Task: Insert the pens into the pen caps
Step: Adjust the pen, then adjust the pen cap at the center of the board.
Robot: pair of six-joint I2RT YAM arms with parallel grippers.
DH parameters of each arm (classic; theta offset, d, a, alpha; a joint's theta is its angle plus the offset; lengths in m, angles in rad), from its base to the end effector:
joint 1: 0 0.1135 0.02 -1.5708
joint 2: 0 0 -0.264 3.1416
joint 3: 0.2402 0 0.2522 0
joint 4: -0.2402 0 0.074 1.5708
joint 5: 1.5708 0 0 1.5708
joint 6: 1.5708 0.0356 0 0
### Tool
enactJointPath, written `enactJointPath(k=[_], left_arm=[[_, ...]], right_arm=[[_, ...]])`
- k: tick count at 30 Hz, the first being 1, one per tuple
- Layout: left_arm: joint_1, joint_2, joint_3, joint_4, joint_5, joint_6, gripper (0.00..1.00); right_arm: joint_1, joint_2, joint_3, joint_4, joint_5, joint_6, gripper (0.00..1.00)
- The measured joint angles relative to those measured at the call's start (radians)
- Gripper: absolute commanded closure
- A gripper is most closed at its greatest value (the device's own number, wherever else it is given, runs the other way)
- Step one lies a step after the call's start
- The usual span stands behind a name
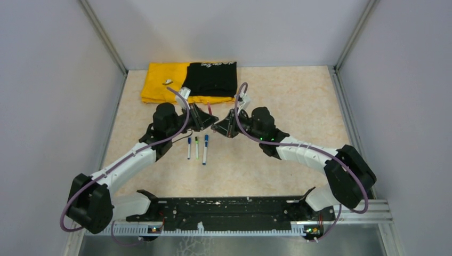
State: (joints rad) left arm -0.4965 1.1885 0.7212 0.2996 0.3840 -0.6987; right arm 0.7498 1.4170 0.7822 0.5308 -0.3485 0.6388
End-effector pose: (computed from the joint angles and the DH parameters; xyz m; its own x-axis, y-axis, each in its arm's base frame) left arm 0.2335 -0.1417 0.2838 -0.6054 -0.3503 -0.7147 0.4925 0.5406 -0.6821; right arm 0.2254 0.2265 0.2663 -0.5911 0.2153 -0.7773 -0.6685 0.4086 0.6215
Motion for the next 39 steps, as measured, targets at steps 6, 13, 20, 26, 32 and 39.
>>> enactJointPath(k=[6,13,20,26,32,39], left_arm=[[0.000,0.000,0.043,-0.090,-0.030,0.073,1.00],[0.006,-0.041,0.127,-0.278,-0.198,0.261,1.00],[0.007,-0.191,0.114,-0.401,-0.369,0.430,1.00],[0.008,-0.281,0.098,-0.471,-0.485,0.485,1.00],[0.008,-0.356,0.060,-0.533,-0.568,0.486,1.00],[0.008,-0.391,0.051,-0.577,-0.615,0.486,1.00]], right_arm=[[0.001,-0.005,0.019,-0.073,0.009,-0.052,0.62],[-0.001,-0.039,0.064,-0.283,0.108,-0.177,0.59],[-0.024,0.055,0.230,-0.517,0.192,-0.277,0.58],[-0.040,0.246,0.380,-0.655,0.200,-0.365,0.56],[-0.041,0.433,0.546,-0.760,0.187,-0.463,0.55],[-0.042,0.568,0.679,-0.832,0.186,-0.554,0.55]])
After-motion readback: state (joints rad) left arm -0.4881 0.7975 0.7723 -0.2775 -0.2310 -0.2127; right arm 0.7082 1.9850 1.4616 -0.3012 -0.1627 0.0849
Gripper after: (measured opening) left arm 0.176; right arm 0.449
